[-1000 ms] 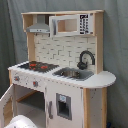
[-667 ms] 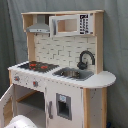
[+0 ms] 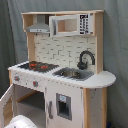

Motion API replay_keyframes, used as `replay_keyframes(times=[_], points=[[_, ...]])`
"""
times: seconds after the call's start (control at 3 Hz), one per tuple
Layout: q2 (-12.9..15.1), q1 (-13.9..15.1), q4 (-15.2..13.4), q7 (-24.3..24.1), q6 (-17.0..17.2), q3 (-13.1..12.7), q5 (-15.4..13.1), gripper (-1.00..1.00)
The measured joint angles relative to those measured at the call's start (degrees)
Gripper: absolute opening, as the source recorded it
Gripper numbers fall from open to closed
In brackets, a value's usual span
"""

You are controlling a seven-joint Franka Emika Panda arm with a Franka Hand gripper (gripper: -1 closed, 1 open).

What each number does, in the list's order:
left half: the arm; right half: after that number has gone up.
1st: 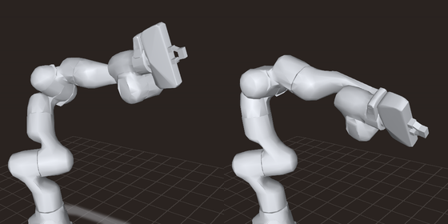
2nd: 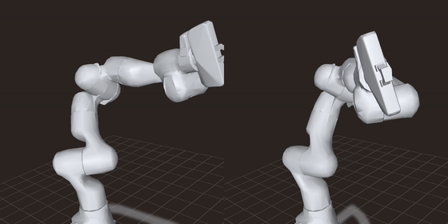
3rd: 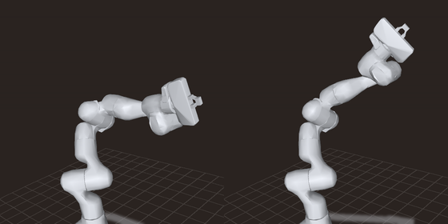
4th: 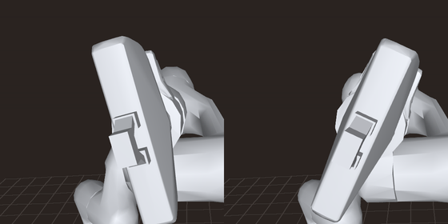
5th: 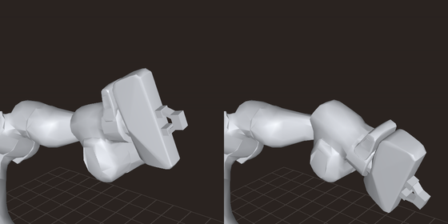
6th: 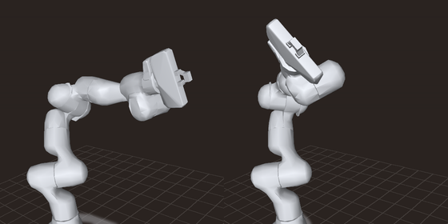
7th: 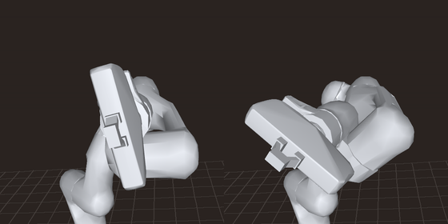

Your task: Play with the kitchen

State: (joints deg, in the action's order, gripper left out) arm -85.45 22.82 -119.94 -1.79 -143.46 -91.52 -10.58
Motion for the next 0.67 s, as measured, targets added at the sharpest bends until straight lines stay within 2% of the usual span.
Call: replay_keyframes(times=[0.67], points=[[0.2,0.0,-1.2,-13.4,0.0,-3.4,0.0,1.0]])
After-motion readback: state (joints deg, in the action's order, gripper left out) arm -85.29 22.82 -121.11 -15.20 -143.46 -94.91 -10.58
